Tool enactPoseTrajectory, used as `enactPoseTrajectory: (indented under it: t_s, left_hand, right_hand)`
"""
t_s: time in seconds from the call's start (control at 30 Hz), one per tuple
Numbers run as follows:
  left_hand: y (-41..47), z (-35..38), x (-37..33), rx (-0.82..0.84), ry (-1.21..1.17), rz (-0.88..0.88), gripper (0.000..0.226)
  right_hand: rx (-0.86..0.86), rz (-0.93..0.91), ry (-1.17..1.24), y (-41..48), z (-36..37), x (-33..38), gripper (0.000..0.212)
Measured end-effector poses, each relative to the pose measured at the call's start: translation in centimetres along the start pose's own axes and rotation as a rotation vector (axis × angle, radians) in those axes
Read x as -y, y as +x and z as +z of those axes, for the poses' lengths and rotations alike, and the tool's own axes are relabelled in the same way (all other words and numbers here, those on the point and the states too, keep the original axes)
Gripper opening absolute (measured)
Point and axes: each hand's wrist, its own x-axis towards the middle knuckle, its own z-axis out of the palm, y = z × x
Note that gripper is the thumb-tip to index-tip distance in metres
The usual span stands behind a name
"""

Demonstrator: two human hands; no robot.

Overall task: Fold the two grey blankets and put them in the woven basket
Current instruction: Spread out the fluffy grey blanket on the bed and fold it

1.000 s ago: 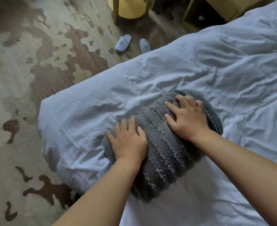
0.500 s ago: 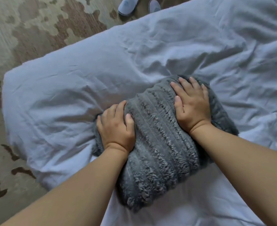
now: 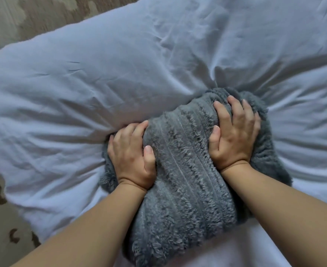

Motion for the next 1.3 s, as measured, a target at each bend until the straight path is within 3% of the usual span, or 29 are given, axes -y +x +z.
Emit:
enactPoseTrajectory:
  t_s: [0.17, 0.43, 0.7, 0.93, 1.1, 1.3]
  left_hand:
    - [0.6, 1.0, 0.2, -0.017, 0.026, -0.011, 0.06]
    - [0.8, 1.6, 0.8, -0.111, 0.014, 0.008, 0.058]
    - [0.9, 1.0, 0.4, -0.076, 0.02, -0.016, 0.062]
    - [1.3, 2.6, 1.5, -0.118, 0.011, -0.008, 0.062]
    - [2.3, 3.3, 1.3, -0.076, 0.066, -0.08, 0.063]
    - [2.1, 1.9, 0.6, -0.116, 0.03, -0.083, 0.059]
  right_hand:
    - [0.051, 0.002, -0.02, 0.9, 1.1, -0.2, 0.059]
    - [-0.011, -0.007, 0.0, 1.2, 1.6, -0.3, 0.059]
    - [0.095, 0.018, -0.035, 1.4, 0.9, -0.1, 0.065]
    - [-0.028, -0.013, -0.007, 1.2, 2.2, -0.1, 0.057]
    - [0.132, -0.001, -0.055, 3.3, 3.2, 0.1, 0.065]
    - [0.127, -0.009, -0.041, 3.4, 2.1, 0.1, 0.068]
